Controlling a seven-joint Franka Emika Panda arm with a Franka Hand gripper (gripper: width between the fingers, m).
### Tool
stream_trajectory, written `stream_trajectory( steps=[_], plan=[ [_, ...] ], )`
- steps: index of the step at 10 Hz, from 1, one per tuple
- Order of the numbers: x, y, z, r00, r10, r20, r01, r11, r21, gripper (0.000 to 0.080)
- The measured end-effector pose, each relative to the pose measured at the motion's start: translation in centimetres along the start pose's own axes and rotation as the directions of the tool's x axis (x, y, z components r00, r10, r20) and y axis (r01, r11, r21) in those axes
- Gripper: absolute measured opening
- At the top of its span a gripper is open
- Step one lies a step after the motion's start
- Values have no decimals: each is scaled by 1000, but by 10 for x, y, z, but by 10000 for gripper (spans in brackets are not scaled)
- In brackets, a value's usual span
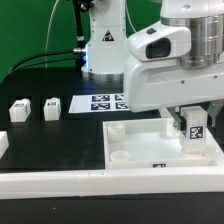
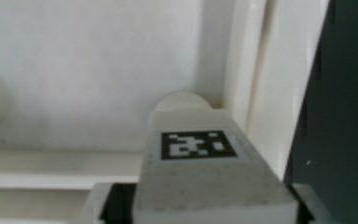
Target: Assemble one leg
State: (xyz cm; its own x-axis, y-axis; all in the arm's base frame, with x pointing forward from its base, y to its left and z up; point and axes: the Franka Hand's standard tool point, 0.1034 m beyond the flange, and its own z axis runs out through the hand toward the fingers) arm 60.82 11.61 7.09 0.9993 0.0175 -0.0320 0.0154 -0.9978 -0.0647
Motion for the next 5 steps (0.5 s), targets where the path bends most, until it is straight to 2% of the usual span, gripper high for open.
stream_trajectory(
  steps=[3,5],
  plan=[
    [0,-1,0,968,251,0,-251,968,3,291],
    [0,0,1,850,527,-3,-527,850,12,291]
  ],
)
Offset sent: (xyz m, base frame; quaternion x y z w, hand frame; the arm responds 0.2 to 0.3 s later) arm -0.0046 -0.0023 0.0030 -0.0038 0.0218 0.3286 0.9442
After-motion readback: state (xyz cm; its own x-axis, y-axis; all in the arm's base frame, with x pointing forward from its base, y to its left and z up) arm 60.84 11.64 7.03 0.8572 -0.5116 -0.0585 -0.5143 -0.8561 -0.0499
